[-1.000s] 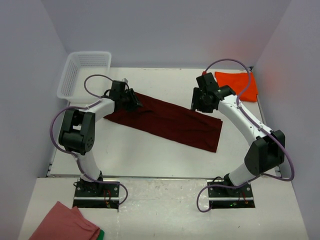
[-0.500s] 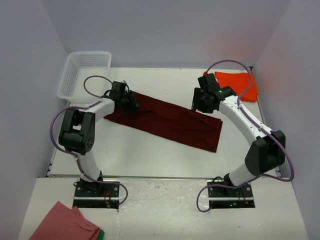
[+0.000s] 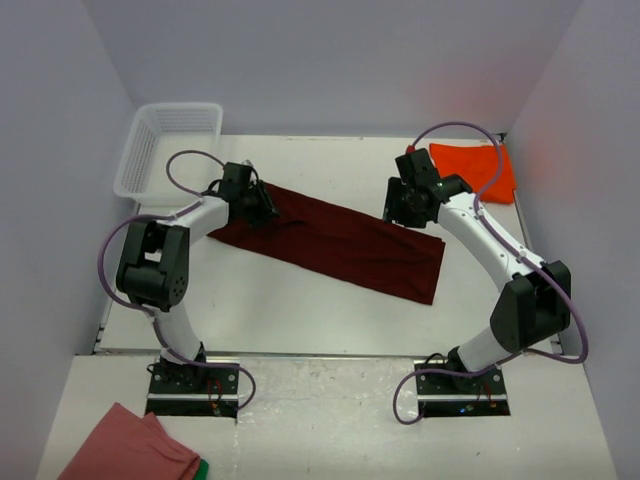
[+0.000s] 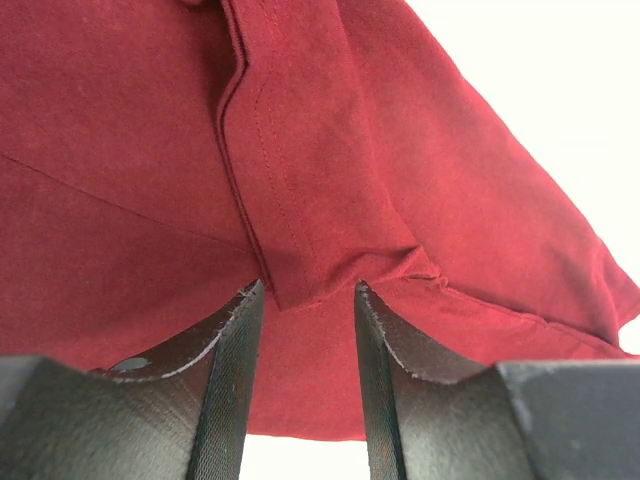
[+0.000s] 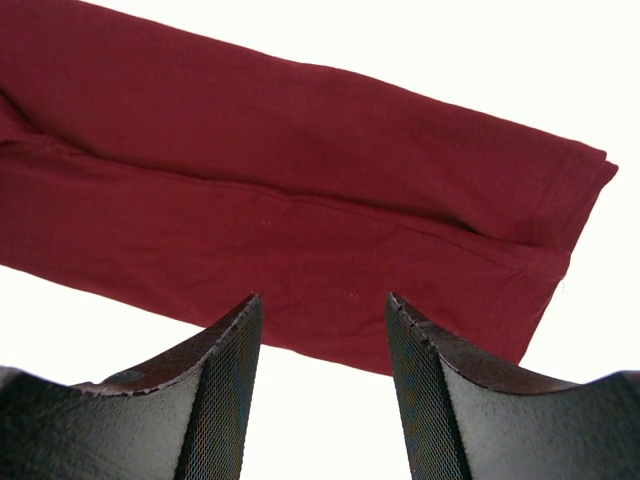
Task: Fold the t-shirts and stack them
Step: Rotate the tshirt 85 degrees
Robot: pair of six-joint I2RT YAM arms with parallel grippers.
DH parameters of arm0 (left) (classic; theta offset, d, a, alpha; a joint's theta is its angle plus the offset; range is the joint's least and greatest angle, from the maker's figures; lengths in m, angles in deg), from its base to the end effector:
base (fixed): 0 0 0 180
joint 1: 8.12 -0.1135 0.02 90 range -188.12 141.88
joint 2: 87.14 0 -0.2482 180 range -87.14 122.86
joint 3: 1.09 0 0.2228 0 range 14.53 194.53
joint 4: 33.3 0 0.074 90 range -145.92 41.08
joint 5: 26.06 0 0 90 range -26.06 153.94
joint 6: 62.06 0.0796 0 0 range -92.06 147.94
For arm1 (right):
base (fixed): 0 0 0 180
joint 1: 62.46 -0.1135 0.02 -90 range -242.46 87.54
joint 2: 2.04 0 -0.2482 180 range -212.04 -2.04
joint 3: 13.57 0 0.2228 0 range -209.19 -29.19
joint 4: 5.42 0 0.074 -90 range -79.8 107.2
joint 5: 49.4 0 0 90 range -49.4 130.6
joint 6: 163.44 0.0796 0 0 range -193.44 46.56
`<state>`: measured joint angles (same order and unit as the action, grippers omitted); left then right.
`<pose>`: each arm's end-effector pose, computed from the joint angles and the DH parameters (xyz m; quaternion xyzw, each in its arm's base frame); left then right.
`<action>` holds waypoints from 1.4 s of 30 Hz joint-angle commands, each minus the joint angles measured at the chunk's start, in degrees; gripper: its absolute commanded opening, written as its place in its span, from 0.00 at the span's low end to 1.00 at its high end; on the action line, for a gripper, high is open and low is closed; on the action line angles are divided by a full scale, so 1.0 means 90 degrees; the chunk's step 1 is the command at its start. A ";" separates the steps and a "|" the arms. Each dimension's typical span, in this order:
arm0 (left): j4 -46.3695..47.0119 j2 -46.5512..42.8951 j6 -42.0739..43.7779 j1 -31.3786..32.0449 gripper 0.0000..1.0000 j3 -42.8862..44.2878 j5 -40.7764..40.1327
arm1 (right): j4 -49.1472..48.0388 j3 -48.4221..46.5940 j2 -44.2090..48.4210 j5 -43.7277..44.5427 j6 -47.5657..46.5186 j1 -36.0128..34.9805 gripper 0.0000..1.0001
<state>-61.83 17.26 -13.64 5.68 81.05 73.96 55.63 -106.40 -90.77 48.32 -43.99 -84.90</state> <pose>0.3699 -0.1051 0.1514 -0.1968 0.9180 -0.2282 0.2577 0.2999 0.1123 0.2494 0.0776 0.9536 0.0661 0.2834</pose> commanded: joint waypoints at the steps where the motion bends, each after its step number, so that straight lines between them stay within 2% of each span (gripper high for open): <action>1: 0.0106 0.0080 -0.0106 0.0087 0.43 0.0148 0.0039 | -0.0058 0.0014 0.0347 0.0040 -0.0050 -0.0007 0.54; 14: 0.0106 0.0275 -0.0096 0.0107 0.42 0.0255 0.0029 | -0.0077 -0.0025 0.0171 -0.0038 -0.0050 0.0012 0.54; 17: 0.0116 0.0363 -0.0096 0.0107 0.39 0.0304 0.0039 | -0.0087 -0.0034 0.0132 -0.0058 -0.0050 0.0012 0.54; 19: 0.0145 0.0431 -0.0096 0.0107 0.31 0.0382 0.0087 | -0.0077 -0.0015 0.0093 -0.0058 -0.0059 0.0012 0.54; 23: 0.0174 0.0490 -0.0096 0.0146 0.03 0.0586 0.0194 | -0.0116 0.0034 0.0035 -0.0077 -0.0079 0.0012 0.54; 25: 0.0165 0.0480 -0.0087 0.0185 0.00 0.0674 0.0224 | -0.0126 0.0034 0.0015 -0.0077 -0.0079 0.0003 0.54; 35: 0.0223 0.0870 -0.0067 0.0400 0.01 0.1407 0.0498 | -0.0136 -0.0025 -0.0170 -0.0126 -0.0079 0.0012 0.54; 36: 0.0204 0.1054 -0.0048 0.0410 0.04 0.1504 0.0517 | -0.0145 -0.0025 -0.0180 -0.0126 -0.0098 0.0012 0.54; 37: 0.0223 0.1259 -0.0048 0.0410 0.13 0.1689 0.0517 | -0.0136 -0.0015 -0.0190 -0.0107 -0.0108 0.0012 0.54; 38: 0.0204 0.1600 0.0049 0.0410 0.25 0.2193 0.0595 | -0.0136 -0.0005 -0.0209 -0.0097 -0.0137 0.0012 0.54; 39: 0.0204 0.1603 0.0050 0.0410 0.25 0.2199 0.0595 | -0.0136 -0.0005 -0.0210 -0.0097 -0.0147 0.0012 0.54; 40: 0.0262 0.1690 0.0137 0.0410 0.36 0.2305 0.0721 | -0.0136 -0.0005 -0.0229 -0.0116 -0.0157 0.0003 0.54; 42: 0.0282 0.1760 0.0254 0.0439 0.42 0.2510 0.0762 | -0.0145 0.0043 -0.0249 -0.0107 -0.0167 0.0012 0.54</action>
<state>-60.89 32.63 -13.47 9.29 99.43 78.46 55.55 -106.29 -92.32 47.62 -44.29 -84.90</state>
